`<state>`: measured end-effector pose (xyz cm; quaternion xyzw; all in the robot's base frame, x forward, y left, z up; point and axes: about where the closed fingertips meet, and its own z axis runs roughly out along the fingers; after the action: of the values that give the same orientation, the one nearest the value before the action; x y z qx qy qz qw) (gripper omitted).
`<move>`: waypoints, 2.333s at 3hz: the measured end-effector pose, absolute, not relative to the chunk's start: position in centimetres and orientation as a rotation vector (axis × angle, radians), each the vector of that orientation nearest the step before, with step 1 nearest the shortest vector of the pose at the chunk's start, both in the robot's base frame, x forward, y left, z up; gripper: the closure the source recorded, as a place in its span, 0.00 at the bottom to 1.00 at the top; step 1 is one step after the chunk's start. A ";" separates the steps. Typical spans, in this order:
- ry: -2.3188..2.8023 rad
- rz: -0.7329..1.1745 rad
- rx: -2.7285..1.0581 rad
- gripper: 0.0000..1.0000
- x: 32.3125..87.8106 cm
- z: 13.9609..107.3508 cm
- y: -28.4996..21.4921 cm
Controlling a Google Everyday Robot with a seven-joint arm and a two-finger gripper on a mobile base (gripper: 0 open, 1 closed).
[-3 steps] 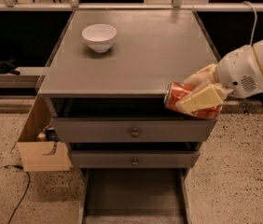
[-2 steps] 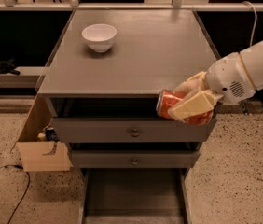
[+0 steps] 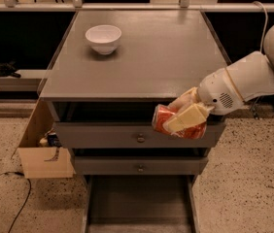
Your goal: Place coke can into bottom drawer
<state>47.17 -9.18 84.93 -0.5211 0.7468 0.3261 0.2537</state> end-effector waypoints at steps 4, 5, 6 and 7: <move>2.233 1.160 -1.096 1.00 43.0 68.1 -8.5; 2.233 1.165 -1.092 1.00 43.2 67.6 -8.2; 2.233 1.186 -1.073 1.00 44.3 65.9 -7.0; 2.233 1.250 -1.046 1.00 44.6 61.4 -4.5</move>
Offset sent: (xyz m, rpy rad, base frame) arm -0.0122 -0.0195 -0.1264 0.1018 0.2035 -0.2148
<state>44.64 -4.49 61.43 -0.3717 0.7935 0.4440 0.1873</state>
